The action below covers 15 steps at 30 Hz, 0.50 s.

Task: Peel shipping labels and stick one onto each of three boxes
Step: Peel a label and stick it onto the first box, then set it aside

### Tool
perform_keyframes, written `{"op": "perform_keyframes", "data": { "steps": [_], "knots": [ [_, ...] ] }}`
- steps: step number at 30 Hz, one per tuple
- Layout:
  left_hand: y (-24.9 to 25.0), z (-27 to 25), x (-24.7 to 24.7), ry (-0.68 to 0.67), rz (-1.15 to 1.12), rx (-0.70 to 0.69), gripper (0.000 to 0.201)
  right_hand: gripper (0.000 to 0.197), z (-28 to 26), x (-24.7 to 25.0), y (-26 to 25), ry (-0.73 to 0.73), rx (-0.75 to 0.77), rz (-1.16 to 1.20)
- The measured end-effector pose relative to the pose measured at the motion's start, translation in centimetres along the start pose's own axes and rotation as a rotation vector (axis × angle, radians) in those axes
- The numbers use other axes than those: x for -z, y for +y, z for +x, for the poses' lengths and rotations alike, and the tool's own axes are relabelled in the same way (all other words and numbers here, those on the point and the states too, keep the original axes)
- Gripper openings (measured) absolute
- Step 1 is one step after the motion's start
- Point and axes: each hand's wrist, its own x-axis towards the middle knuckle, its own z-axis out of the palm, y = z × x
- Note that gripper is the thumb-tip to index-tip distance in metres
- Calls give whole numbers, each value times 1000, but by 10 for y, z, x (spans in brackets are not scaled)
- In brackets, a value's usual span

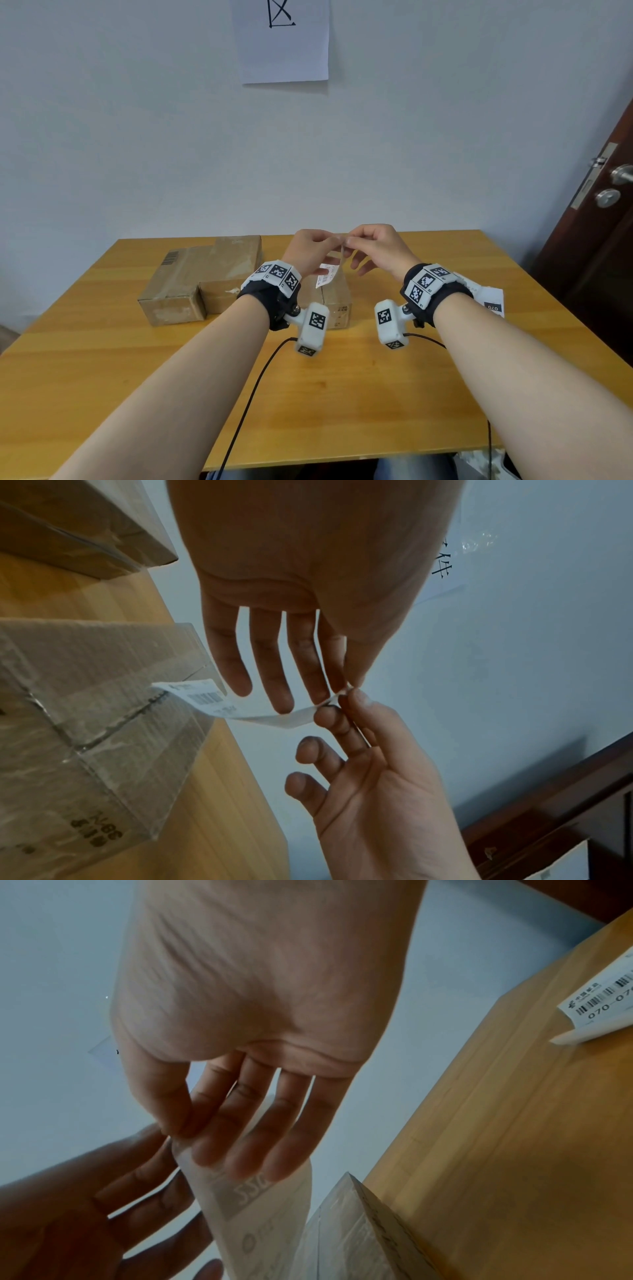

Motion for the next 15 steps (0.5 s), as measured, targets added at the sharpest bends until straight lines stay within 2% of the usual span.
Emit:
{"op": "perform_keyframes", "data": {
  "steps": [15],
  "knots": [
    [-3,-1,-1,7,-10,7,24,15,-2,3,4,-41,4,13]
  ]
}}
